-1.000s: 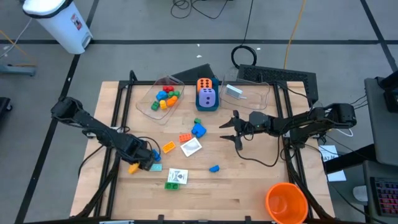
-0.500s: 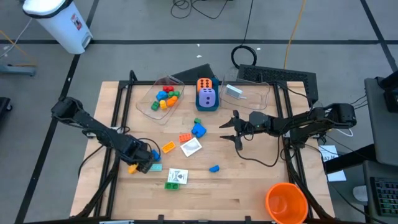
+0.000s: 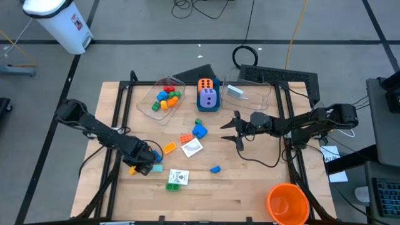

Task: Pick & Place Toys
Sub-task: Put the yellow game piece into the left transparent bin

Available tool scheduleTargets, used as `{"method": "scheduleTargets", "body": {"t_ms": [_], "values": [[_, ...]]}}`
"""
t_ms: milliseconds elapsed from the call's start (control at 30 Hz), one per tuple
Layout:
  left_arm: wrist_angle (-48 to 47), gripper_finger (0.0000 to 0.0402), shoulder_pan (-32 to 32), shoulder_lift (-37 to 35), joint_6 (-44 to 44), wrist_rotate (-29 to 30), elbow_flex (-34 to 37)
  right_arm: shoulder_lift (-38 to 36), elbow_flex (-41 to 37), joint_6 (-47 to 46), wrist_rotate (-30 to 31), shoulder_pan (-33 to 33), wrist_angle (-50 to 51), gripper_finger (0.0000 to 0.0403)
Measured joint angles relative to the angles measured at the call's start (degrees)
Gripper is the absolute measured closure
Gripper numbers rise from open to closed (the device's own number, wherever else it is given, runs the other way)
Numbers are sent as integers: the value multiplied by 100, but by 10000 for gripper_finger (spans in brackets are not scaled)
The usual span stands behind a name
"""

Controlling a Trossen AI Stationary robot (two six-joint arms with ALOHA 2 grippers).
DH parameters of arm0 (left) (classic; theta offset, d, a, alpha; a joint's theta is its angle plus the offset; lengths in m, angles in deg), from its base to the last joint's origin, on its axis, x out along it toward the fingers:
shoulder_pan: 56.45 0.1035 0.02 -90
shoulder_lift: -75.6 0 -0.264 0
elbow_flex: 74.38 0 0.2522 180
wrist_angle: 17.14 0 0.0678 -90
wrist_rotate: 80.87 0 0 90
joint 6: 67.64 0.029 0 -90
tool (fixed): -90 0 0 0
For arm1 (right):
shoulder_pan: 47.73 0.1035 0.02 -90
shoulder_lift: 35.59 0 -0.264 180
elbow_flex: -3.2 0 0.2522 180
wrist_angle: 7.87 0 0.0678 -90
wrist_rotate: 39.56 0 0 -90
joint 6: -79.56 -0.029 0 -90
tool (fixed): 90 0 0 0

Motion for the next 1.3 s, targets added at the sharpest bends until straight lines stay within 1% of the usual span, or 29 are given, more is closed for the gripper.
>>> {"method": "scheduleTargets", "body": {"t_ms": [67,133,233,367,433,533,600,700,767,833,867,900,933,1000,1033,1100,1200,1300], "values": [[-9,270,89,-4,263,-34,-45,-1,2,2,0,-1,-2,190],[-9,272,159,-11,536,5,-159,1,0,4,0,-1,-2,190],[-11,272,226,-76,991,249,-439,1,2,8,0,1,-3,190],[-98,272,287,-102,1591,664,-1021,1,2,15,0,0,-4,190],[-292,265,297,-102,1859,963,-1376,1,2,17,0,-1,-7,190],[-618,253,298,-102,2424,1571,-1915,1,2,19,0,1,-50,190],[-739,255,337,-102,2914,2052,-2259,1,2,20,0,-1,-142,190],[-709,270,481,-107,3699,2994,-2722,1,2,22,-7,1,-319,190],[-675,271,575,-107,4276,3744,-3013,1,2,20,-22,1,-444,190],[-410,271,675,-113,4936,4437,-3203,1,2,24,-23,1,-522,190],[-180,271,738,-113,5287,4616,-3242,1,3,56,-39,1,-550,190],[114,269,825,-111,5647,4632,-3272,1,3,137,-137,1,-567,190],[416,265,922,-109,5969,4529,-3280,1,4,298,-301,1,-570,190],[881,253,1189,-109,6450,4037,-3280,1,4,709,-628,80,-570,190],[1079,250,1341,-83,6604,3689,-3281,1,4,920,-641,176,-584,190],[1342,250,1669,37,6816,3000,-3287,1,12,1406,-496,411,-653,190],[1408,266,2120,258,7010,2029,-3282,1,98,2149,-217,755,-639,190],[1545,271,2499,476,7199,1183,-3282,1,296,2509,-149,946,-297,190]]}}
